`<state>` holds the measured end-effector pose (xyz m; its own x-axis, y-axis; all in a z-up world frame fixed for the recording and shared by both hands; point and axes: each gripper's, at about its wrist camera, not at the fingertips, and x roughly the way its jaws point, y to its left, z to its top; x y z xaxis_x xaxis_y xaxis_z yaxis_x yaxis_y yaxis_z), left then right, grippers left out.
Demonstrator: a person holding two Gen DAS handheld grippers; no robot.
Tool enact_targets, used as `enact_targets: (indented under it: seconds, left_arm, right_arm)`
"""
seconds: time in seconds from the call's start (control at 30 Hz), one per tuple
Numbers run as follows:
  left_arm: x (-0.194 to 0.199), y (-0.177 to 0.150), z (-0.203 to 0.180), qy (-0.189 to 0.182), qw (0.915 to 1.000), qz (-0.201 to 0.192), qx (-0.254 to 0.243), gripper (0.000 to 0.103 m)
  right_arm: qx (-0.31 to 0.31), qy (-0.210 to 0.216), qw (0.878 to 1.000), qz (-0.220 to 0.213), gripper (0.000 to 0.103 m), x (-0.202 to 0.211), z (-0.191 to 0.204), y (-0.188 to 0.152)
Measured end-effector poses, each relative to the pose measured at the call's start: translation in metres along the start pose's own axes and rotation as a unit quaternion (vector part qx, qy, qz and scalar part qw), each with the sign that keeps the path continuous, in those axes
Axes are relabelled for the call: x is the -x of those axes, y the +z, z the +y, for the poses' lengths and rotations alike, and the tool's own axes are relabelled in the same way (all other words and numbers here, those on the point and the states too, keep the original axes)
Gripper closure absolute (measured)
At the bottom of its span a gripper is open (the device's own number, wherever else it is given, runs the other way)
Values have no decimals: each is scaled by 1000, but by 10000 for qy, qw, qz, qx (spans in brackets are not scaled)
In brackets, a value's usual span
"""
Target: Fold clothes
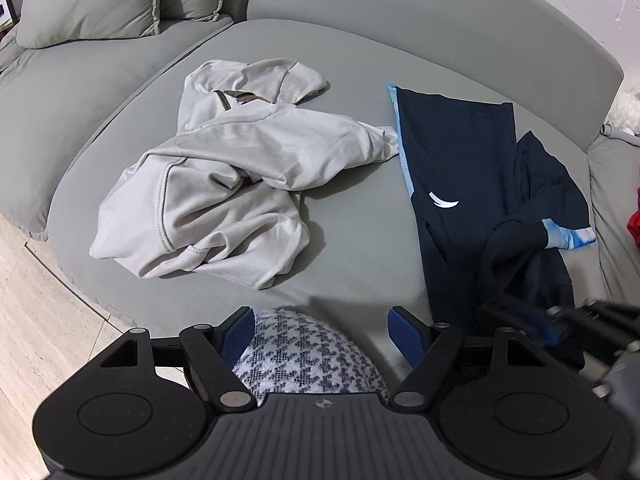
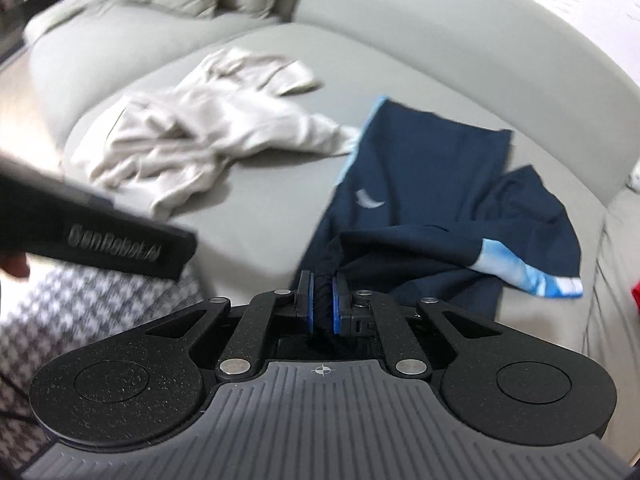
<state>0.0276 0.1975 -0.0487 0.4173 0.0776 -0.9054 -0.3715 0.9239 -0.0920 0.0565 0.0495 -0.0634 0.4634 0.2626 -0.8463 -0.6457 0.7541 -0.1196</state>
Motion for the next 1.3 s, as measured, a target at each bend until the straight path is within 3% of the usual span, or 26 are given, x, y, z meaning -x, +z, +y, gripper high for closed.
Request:
enact_targets:
  seconds: [0.03, 0.17, 0.33, 0.43, 0.6, 0.73, 0.93, 1.07, 1.1, 1.3]
  left_arm:
    - [0, 0, 1, 8, 10000, -1, -11, 30]
    - [2, -2, -3, 46, 9999, -24, -158, 30]
    - [12, -5, -26, -79, 9969, -351, -705, 30]
    - [19, -10, -46, -191, 9909, -660, -1160, 27]
    - [10, -17, -106, -164, 9631, -1189, -2411, 31]
    - [-9, -12, -138, 3, 9486, -1316, -2878, 33]
    - [-38, -1, -176, 92, 9306, -1441, -3364, 33]
    - [-59, -2, -205, 326, 9104, -1534, -3828, 32]
    - [-66, -3, -211, 474, 9029, -1568, -3975, 32]
    - [-88, -5, -225, 664, 8840, -1593, -4345, 33]
  right_arm:
    - [37, 15, 10000, 68, 94, -5, 3, -1]
    - [39, 230, 9990, 392, 67, -27, 4, -10]
    - [-454, 386, 9982, 1, 55, 2, -17, -15]
    - [-1101, 423, 9924, -346, 55, 33, -49, -26]
    - [-1967, 192, 9778, -696, 56, 52, -102, -44]
    - [-2535, 98, 9642, -769, 60, 43, -138, -51]
    - [-3534, 228, 9327, -688, 60, 16, -185, -62]
    - [-4163, 314, 9069, -566, 59, -10, -212, -73]
    - [-4323, 347, 8994, -553, 59, -16, -219, -76]
    - [-5308, 603, 8433, -590, 55, -52, -259, -96]
